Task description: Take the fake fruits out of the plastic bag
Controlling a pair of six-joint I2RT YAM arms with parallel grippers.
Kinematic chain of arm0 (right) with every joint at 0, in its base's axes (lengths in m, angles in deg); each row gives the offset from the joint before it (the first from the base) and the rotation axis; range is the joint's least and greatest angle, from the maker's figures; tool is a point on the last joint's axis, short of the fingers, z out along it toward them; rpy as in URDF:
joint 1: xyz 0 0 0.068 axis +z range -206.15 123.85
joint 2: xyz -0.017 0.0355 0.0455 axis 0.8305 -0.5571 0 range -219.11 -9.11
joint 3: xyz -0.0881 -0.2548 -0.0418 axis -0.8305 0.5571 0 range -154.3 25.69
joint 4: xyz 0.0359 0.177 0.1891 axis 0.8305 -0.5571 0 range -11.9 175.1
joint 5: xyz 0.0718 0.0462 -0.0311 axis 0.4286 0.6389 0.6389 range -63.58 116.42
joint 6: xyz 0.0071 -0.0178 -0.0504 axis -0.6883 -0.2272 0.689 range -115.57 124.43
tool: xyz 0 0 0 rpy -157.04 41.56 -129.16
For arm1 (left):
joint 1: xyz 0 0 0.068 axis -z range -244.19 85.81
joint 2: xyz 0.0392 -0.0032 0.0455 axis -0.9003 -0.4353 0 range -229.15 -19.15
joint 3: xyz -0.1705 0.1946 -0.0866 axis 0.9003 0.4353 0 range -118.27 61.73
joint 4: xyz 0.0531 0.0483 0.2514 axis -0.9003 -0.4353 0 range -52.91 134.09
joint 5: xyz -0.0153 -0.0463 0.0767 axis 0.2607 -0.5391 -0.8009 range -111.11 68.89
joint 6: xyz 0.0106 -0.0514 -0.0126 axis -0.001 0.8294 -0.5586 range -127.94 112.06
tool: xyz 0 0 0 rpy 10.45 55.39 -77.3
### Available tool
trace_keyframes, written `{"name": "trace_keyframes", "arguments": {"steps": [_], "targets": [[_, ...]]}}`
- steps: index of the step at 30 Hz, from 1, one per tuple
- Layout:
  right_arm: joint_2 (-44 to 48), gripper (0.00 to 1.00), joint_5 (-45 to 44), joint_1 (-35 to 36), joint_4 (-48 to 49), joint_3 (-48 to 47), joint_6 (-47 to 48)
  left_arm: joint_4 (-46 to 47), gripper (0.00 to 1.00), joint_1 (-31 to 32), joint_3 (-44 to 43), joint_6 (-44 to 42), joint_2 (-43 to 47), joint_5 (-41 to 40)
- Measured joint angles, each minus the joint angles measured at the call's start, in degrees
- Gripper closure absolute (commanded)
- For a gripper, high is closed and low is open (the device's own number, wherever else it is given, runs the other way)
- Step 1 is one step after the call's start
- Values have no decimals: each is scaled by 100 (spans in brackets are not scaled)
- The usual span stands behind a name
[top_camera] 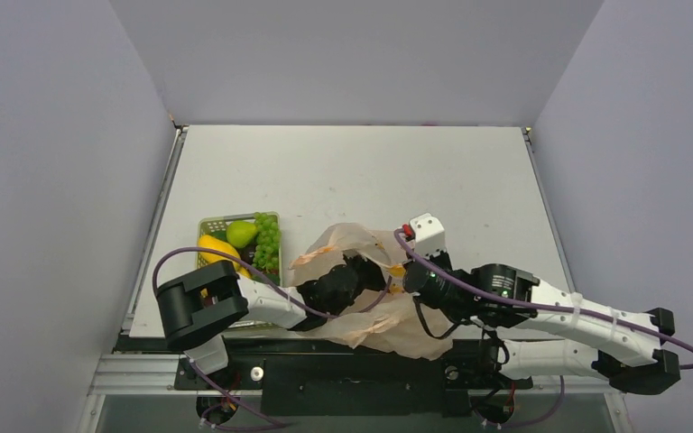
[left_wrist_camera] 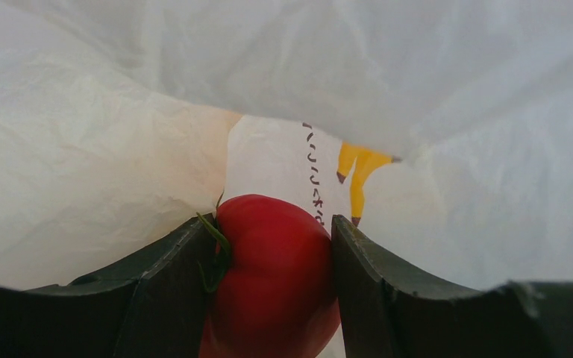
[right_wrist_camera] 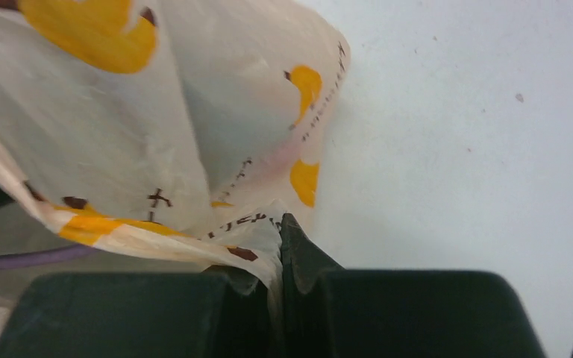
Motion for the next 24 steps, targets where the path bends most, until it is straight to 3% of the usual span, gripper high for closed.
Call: {"name": "trace_keyframes", "arguments": {"steps": [6, 10, 19, 24], "targets": [[363, 100, 116, -2, 382, -656, 348, -1008, 92, 334, -437, -203, -120, -219], [260, 100, -85, -4, 376, -903, 350, -1681, 95, 649, -730, -638, -214, -804], [52, 100, -579, -63, 4, -356, 483, -2686, 100, 1224, -1161, -2225, 122, -2214], [133, 100, -774, -70, -136, -181, 507, -3226, 100, 1421, -1412, -3077, 562, -2459]]}}
